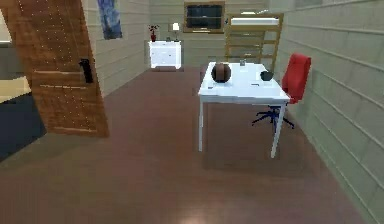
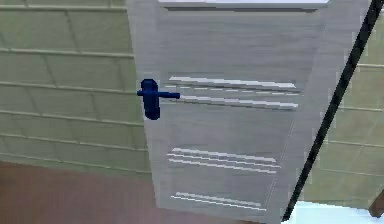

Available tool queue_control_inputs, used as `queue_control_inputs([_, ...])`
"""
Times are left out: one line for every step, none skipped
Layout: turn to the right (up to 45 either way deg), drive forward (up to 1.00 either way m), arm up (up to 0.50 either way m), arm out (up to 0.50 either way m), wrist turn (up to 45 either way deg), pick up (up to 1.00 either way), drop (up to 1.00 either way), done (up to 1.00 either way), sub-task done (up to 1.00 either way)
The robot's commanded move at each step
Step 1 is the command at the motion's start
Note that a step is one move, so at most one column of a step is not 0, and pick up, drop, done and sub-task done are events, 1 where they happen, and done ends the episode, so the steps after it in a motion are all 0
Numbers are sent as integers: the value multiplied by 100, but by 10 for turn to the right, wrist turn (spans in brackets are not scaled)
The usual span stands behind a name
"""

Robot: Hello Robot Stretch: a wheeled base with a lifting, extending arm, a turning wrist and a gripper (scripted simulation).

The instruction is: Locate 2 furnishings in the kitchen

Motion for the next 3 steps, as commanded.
queue_control_inputs([0, 55, 0, 0, 0, 0, 0, 0, 0])
queue_control_inputs([-450, 0, 0, 0, 0, 0, 0, 0, 0])
queue_control_inputs([-90, 0, 0, 0, 0, 0, 0, 0, 0])
